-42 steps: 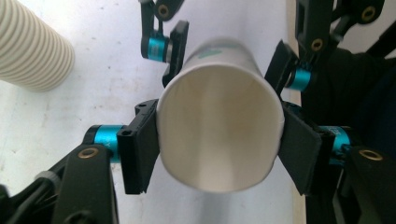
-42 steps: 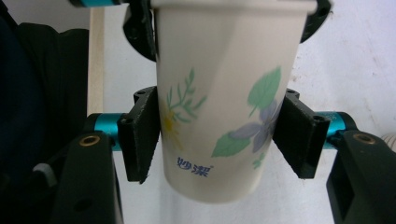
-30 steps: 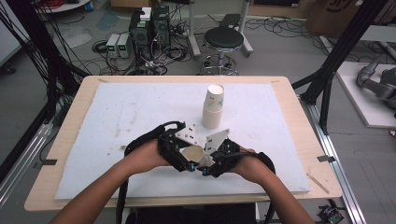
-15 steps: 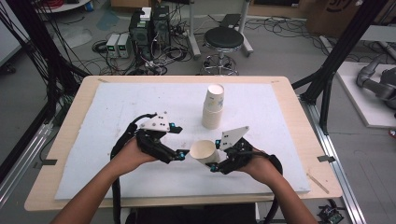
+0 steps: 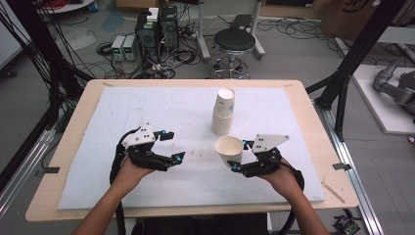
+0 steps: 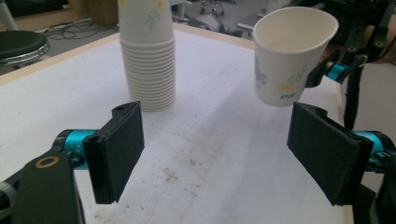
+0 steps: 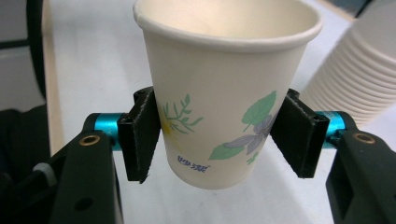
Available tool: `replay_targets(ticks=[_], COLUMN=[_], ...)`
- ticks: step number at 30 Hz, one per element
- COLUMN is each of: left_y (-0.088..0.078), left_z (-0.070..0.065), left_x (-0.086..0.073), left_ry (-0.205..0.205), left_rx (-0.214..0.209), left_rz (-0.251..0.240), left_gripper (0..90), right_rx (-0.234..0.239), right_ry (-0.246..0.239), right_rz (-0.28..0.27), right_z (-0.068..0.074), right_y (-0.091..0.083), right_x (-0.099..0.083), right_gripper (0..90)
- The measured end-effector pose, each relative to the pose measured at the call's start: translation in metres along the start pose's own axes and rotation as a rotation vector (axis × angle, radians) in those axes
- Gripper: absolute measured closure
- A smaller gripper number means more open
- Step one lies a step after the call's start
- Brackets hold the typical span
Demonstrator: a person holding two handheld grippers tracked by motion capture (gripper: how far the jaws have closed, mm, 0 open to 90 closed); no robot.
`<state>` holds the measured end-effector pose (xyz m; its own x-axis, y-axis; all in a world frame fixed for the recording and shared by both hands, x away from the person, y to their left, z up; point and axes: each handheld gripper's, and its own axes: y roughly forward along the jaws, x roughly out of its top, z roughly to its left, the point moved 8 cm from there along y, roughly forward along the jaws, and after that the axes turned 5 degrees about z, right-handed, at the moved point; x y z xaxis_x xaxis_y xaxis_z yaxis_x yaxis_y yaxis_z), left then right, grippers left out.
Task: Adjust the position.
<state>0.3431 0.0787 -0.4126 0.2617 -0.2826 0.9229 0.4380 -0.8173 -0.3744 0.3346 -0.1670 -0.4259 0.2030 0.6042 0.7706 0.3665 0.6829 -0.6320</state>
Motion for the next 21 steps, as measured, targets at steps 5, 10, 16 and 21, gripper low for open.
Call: replay_targets(ticks=[5,10,16,21], left_y=[-0.001,-0.002,-0.003,-0.008], left_z=[0.008,0.014,0.021,0.025], left_x=[-0.011,-0.021,-0.028,-0.029], left_ry=[-0.022,-0.042,-0.043,-0.036], left_rx=[0.041,0.069,0.107,0.136], left_rz=[-0.03,-0.05,-0.083,-0.112], left_gripper=[18.9,18.9,18.4,17.7], right_rx=[-0.054,-0.111,-0.178,-0.219], right_ry=[0.038,0.081,0.149,0.17], right_rz=[-0.058,-0.1,-0.13,-0.152], right_z=[-0.008,-0.018,-0.031,-0.038], right_y=[-0.009,-0.018,-0.026,-0.033], right_x=[-0.006,-0.014,-0.026,-0.029], right_gripper=[37.0,37.0,36.9,36.8])
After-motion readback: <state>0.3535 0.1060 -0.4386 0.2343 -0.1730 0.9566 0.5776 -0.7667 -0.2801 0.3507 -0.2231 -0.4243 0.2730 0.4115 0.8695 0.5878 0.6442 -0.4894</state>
